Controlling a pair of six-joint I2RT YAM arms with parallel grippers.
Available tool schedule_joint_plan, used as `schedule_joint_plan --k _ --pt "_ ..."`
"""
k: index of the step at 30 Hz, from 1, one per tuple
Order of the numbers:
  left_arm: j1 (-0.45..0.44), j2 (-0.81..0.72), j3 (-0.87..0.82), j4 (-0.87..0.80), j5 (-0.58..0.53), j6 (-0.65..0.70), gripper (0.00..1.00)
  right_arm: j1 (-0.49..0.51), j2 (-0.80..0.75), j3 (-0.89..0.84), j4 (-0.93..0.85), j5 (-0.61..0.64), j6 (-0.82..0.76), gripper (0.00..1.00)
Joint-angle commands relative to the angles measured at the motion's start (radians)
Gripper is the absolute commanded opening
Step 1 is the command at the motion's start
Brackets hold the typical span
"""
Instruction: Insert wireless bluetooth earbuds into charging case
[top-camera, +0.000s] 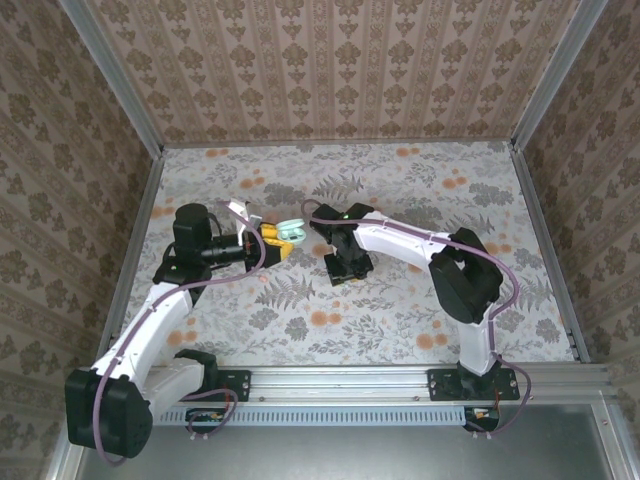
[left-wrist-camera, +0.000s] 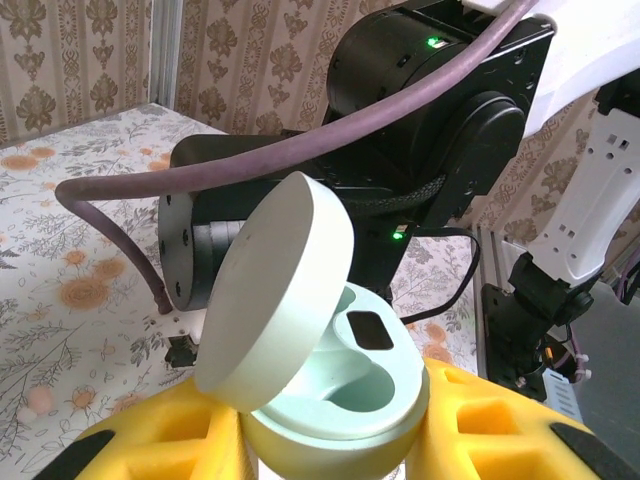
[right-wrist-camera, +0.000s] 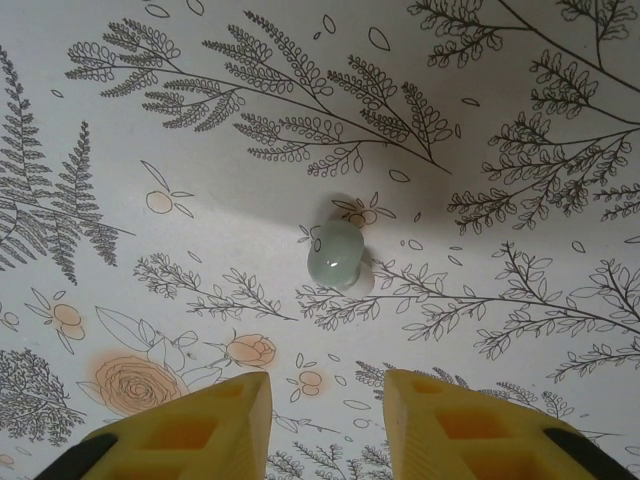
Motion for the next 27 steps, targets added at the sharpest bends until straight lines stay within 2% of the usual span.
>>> schedule_joint_plan --k 1,8,27 --pt "-0.005 -0.024 -0.012 -0.023 0.002 0.027 0.02 0.007 0.031 0.033 -0.018 0.003 -0.02 0.34" --pt "-0.004 -0.041 -0.007 -0.057 -0.005 0.046 0.02 0.004 0.068 0.026 0.03 0.005 -0.018 0.3" --pt "-0.004 -0.065 -0.008 -0.076 -0.005 0.045 0.02 -0.005 0.116 0.017 0.063 0.044 -0.03 0.27"
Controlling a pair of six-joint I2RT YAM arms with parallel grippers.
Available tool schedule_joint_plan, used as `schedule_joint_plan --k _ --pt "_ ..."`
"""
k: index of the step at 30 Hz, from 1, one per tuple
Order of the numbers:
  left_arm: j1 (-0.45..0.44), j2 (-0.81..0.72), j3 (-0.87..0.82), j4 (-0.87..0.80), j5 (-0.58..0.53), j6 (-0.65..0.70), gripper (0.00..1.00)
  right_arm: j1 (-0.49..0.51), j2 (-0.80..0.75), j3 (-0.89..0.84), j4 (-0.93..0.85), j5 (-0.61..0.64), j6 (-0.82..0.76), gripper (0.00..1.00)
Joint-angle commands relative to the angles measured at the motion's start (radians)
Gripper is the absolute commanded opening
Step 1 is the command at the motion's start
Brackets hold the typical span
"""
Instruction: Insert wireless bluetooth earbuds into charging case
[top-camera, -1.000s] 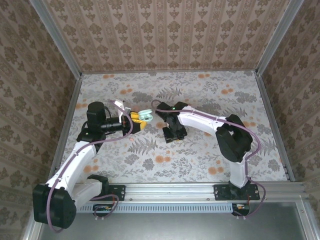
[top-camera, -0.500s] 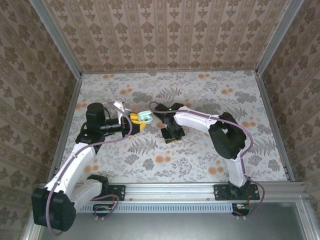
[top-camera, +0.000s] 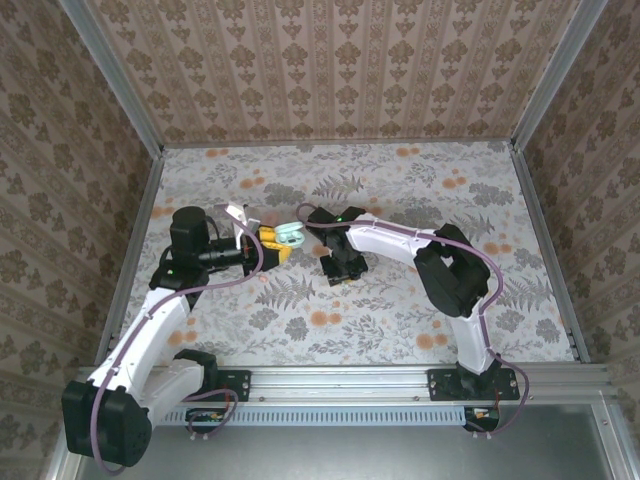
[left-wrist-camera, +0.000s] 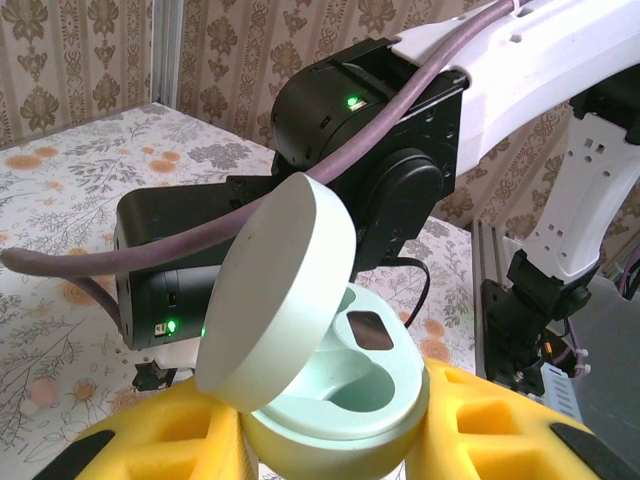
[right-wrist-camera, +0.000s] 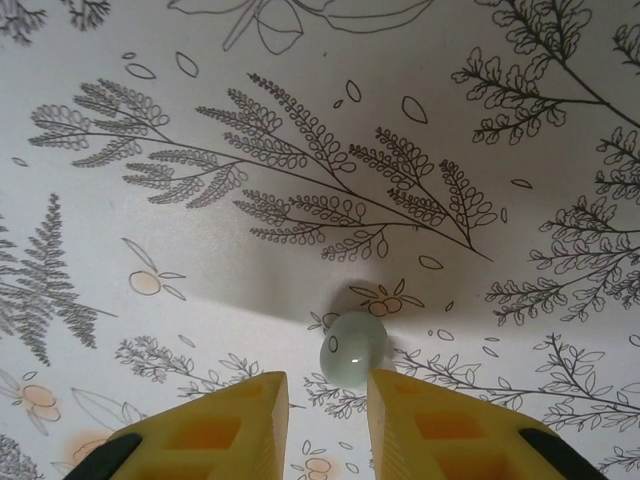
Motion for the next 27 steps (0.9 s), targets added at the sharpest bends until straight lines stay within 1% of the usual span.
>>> schedule_joint_plan --k 1,7,16,19,23,27 --pt "-0.003 -0.016 -0.005 -0.015 0.006 0.022 0.02 -0.004 0.033 0.005 -0.006 0.04 -0.02 0.27" --pt "-0.004 -0.017 -0.004 -0.015 0.006 0.022 0.02 -0.004 0.043 -0.003 -0.004 0.053 -0.026 0.27" --pt "-0.004 -0.025 -0.008 -0.021 0.004 0.023 0.02 -0.004 0.061 -0.014 0.012 0.058 -0.031 0.21" --pt "-0.004 -0.028 -0.012 -0.023 0.002 0.025 0.02 -0.011 0.056 -0.028 0.023 0.038 -0.025 0.18" --pt "-0.004 -0.027 -0.014 -0.017 0.001 0.024 0.02 -0.042 -0.008 -0.092 0.083 -0.036 0.008 0.15" --pt "-0.004 -0.022 -0.014 0.002 0.001 0.017 0.02 -0.081 -0.141 -0.171 0.14 -0.067 0.043 0.13"
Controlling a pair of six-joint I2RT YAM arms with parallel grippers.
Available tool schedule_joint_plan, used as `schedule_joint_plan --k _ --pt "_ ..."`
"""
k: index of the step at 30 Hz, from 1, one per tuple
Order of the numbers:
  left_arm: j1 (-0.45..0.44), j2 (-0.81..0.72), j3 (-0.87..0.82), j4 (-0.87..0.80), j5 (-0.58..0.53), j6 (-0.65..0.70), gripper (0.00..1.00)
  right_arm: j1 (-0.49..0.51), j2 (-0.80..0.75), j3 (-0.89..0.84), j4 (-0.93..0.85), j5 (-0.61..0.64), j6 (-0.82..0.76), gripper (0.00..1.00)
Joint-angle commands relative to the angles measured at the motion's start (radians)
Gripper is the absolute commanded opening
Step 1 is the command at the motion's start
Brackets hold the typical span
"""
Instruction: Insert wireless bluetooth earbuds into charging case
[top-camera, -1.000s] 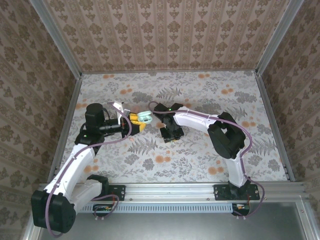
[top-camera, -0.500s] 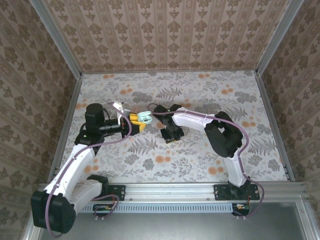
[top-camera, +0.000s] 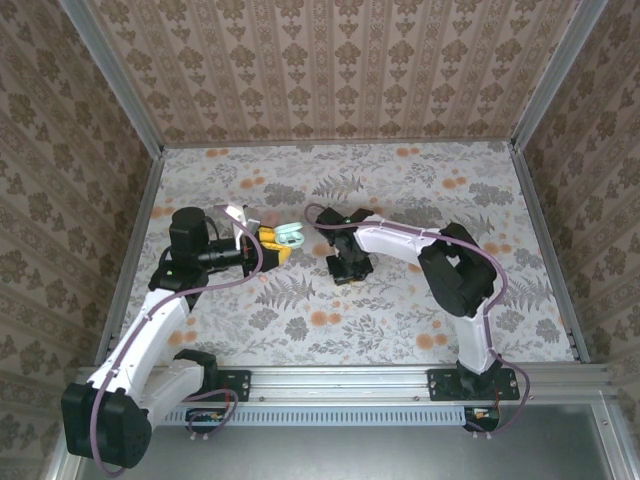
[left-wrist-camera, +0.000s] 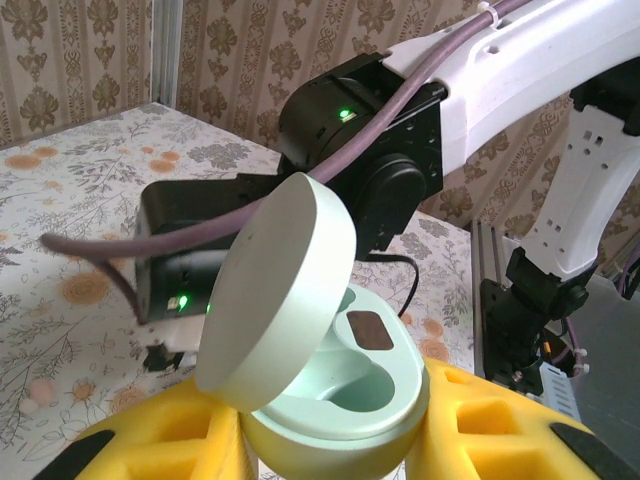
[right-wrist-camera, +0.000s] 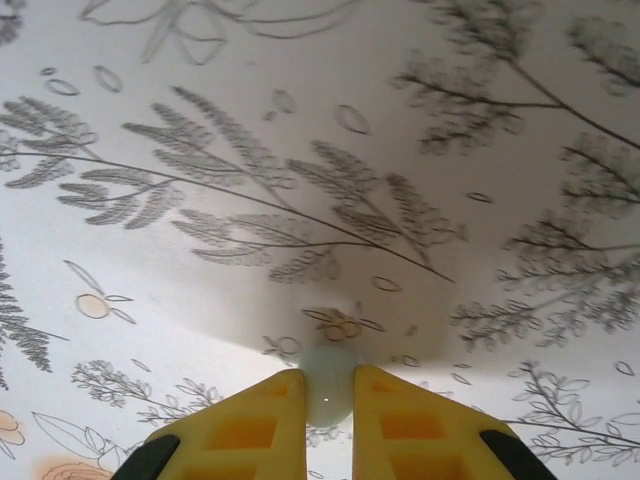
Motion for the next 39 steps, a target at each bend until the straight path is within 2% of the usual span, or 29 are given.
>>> schedule_joint_plan --k 1,6,13,21,26,34,39 --pt "-0.005 -0.012 -0.013 0.018 0.003 0.015 0.02 -0.036 -0.119 -0.064 0.051 -0.04 0.041 0.13" --pt "-0.019 0.008 -0.019 0.086 0.013 0.011 0.02 -0.069 -0.307 -0.124 0.089 -0.098 0.066 0.11" --pt "-0.096 0.053 -0.015 0.113 0.0 0.165 0.02 -0.076 -0.574 -0.203 0.155 -0.152 0.111 0.1" --pt "-0.137 0.13 0.004 0.223 -0.011 0.142 0.01 -0.06 -0.814 -0.299 0.342 -0.264 0.233 0.1" --pt "-0.141 0.148 0.018 0.232 -0.012 0.123 0.01 -0.002 -0.839 -0.301 0.438 -0.296 0.265 0.09" --pt "-0.142 0.148 0.021 0.235 -0.02 0.094 0.01 0.068 -0.766 -0.256 0.484 -0.336 0.253 0.09" --pt "-0.138 0.148 0.018 0.19 -0.04 0.109 0.0 0.049 -0.758 -0.266 0.378 -0.206 0.257 0.1"
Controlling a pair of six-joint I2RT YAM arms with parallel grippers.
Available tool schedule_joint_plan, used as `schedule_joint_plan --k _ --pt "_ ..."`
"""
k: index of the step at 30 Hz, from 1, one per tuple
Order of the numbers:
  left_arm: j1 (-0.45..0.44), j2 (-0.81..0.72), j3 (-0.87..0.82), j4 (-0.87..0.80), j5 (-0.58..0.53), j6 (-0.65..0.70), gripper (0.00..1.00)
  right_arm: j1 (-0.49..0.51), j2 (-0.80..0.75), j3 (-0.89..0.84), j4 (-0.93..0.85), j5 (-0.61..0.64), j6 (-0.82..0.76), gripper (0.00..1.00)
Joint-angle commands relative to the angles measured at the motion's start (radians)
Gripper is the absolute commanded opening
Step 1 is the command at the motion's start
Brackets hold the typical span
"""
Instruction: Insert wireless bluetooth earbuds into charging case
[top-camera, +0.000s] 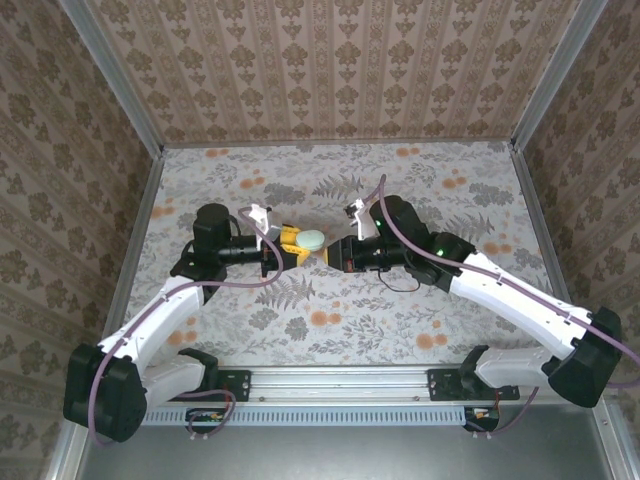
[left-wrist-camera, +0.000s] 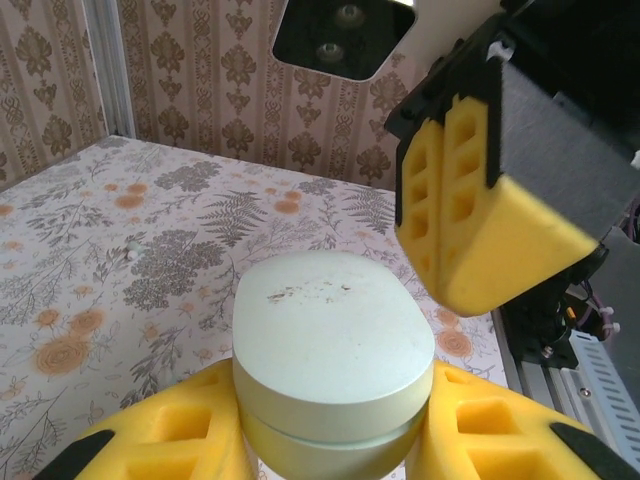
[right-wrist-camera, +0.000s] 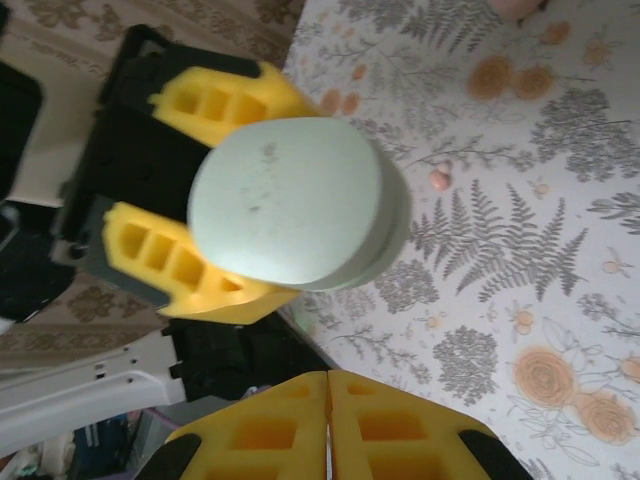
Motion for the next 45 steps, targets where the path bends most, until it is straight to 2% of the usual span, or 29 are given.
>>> schedule_joint_plan --k 1,4,8,12,17,24,31,38,45 --pt "0.002 -0.001 0.025 -0.018 -0.007 0.0 0.0 -0.034 -0.015 0.015 -0.073 0.092 0.029 0.1" --pt "0.011 -0.008 0.013 -0.027 -0.015 -0.001 0.0 -0.119 -0.037 -0.02 -0.103 0.105 0.063 0.12" --pt "0.027 -0.015 0.01 -0.038 -0.023 -0.002 0.01 -0.218 -0.015 0.003 -0.197 0.125 0.032 0.16" --pt "0.032 -0.009 0.012 -0.042 -0.035 -0.002 0.01 -0.313 0.102 0.084 -0.27 0.178 -0.041 0.26" --pt "0.033 0.004 0.012 -0.043 -0.049 0.003 0.01 -0.407 0.327 0.202 -0.282 0.204 -0.087 0.27" --pt "0.038 0.025 -0.006 -0.016 -0.066 0.0 0.01 -0.452 0.617 0.367 -0.309 0.27 -0.141 0.28" --pt "0.038 0.086 -0.001 0.031 -0.062 -0.008 0.01 -0.486 0.817 0.539 -0.361 0.339 -0.177 0.29" --pt "0.04 0.152 0.015 0.056 -0.05 -0.006 0.02 -0.515 0.926 0.654 -0.406 0.383 -0.188 0.32" --pt "0.041 0.19 0.023 0.069 -0.04 -0.01 0.02 -0.532 0.992 0.676 -0.402 0.384 -0.202 0.31"
